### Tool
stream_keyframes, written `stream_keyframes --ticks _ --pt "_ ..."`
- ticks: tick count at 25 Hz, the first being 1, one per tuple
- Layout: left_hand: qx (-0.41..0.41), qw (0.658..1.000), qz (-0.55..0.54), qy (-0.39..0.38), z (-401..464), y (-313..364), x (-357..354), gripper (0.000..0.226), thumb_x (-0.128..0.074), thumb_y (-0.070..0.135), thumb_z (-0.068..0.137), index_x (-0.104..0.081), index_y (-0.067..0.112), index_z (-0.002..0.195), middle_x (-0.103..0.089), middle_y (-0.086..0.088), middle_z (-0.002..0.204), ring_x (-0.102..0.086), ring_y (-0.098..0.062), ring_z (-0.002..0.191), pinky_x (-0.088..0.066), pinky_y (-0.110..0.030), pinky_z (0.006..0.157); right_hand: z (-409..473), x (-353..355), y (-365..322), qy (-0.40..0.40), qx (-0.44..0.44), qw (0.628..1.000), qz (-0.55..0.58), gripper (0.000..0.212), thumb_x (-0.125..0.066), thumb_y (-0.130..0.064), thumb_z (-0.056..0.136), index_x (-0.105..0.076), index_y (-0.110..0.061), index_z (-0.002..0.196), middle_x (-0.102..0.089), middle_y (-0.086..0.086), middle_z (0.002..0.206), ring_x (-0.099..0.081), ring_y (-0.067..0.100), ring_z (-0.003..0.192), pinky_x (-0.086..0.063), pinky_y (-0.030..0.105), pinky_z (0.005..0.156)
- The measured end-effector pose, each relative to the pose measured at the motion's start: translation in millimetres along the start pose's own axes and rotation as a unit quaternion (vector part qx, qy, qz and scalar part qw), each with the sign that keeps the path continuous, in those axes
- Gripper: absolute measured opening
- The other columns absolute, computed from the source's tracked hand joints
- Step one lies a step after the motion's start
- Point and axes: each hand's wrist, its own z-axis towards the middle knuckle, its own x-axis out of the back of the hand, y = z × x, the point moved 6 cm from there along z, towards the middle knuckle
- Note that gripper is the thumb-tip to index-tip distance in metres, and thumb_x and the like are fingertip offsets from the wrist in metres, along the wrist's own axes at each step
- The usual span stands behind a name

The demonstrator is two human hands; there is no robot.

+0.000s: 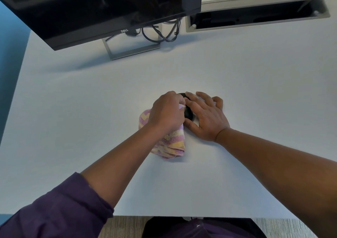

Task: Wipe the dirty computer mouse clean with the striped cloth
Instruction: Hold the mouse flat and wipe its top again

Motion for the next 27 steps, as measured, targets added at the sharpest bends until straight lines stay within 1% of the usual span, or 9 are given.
stream_keyframes --ticks 4,7,10,14,17,19,22,25,27 --pt "0.008 1.000 -0.014 0.008 -3 0 1 0.010 -0.069 0.021 0.086 -0.074 0.024 0.095 -0.068 0.006 0.097 -0.062 -0.017 0.087 -0.038 -0.027 0.070 0 -1 0 -0.004 -0.001 1.000 -0.003 0.071 -0.032 -0.071 0.095 -0.042 -0.030 0.152 -0.034 -0.008 0.165 -0.029 0.030 0.149 -0.022 0.056 0.109" --pt "-0.005 1.000 -0.008 0.004 -1 3 1 0.009 -0.071 0.021 0.086 -0.074 0.025 0.094 -0.068 0.006 0.097 -0.061 -0.016 0.085 -0.038 -0.027 0.070 0 -1 1 -0.006 -0.003 1.000 -0.003 0.071 -0.031 -0.072 0.096 -0.039 -0.031 0.154 -0.034 -0.009 0.165 -0.029 0.030 0.149 -0.022 0.055 0.110" --pt "0.003 1.000 -0.008 0.007 1 2 3 0.009 -0.070 0.020 0.086 -0.074 0.025 0.093 -0.069 0.006 0.096 -0.062 -0.017 0.085 -0.039 -0.027 0.069 0 -1 1 -0.005 -0.001 1.000 -0.006 0.070 -0.032 -0.072 0.096 -0.041 -0.031 0.152 -0.034 -0.009 0.165 -0.030 0.030 0.149 -0.023 0.055 0.109" --pt "-0.022 1.000 -0.004 -0.003 -2 6 0 0.007 -0.070 0.020 0.087 -0.073 0.025 0.090 -0.063 0.009 0.091 -0.058 -0.015 0.082 -0.038 -0.027 0.069 0 0 1 0.002 0.000 1.000 -0.001 0.070 -0.031 -0.071 0.096 -0.040 -0.031 0.153 -0.035 -0.008 0.164 -0.031 0.031 0.148 -0.024 0.056 0.109" --pt "0.015 0.999 -0.031 0.014 -2 -9 4 0.006 -0.068 0.024 0.090 -0.073 0.023 0.093 -0.067 0.004 0.097 -0.062 -0.018 0.089 -0.045 -0.030 0.073 0 0 0 0.011 0.003 1.000 0.004 0.070 -0.034 -0.071 0.096 -0.045 -0.027 0.149 -0.038 -0.005 0.163 -0.033 0.033 0.147 -0.025 0.057 0.108" --pt "0.025 0.996 -0.078 0.020 -8 -16 4 0.010 -0.068 0.025 0.091 -0.074 0.021 0.098 -0.067 0.002 0.099 -0.063 -0.019 0.093 -0.051 -0.035 0.080 0 0 0 0.012 0.004 1.000 0.007 0.071 -0.035 -0.071 0.096 -0.045 -0.026 0.149 -0.038 -0.005 0.163 -0.033 0.033 0.147 -0.025 0.057 0.108" --pt "0.002 0.992 -0.127 0.009 -25 -16 0 0.017 -0.070 0.023 0.091 -0.075 0.020 0.107 -0.065 0.001 0.103 -0.062 -0.016 0.097 -0.052 -0.037 0.086 -1 0 1 0.014 0.008 1.000 0.006 0.071 -0.036 -0.070 0.096 -0.045 -0.025 0.149 -0.038 -0.005 0.163 -0.033 0.033 0.147 -0.025 0.057 0.108" --pt "-0.041 0.990 -0.136 -0.026 -36 -17 -4 0.020 -0.068 0.015 0.091 -0.076 0.017 0.110 -0.063 0.000 0.100 -0.061 -0.018 0.093 -0.052 -0.037 0.083 -1 -1 1 0.014 0.008 1.000 0.002 0.071 -0.034 -0.071 0.096 -0.045 -0.025 0.150 -0.038 -0.005 0.163 -0.034 0.032 0.147 -0.025 0.056 0.108" --pt "-0.058 0.990 -0.127 -0.021 -34 -18 -2 0.020 -0.067 0.011 0.092 -0.077 0.015 0.109 -0.066 -0.001 0.099 -0.063 -0.019 0.092 -0.053 -0.038 0.082 0 -1 2 0.013 0.008 1.000 0.000 0.071 -0.034 -0.071 0.096 -0.045 -0.025 0.150 -0.038 -0.005 0.163 -0.034 0.032 0.147 -0.024 0.055 0.108"
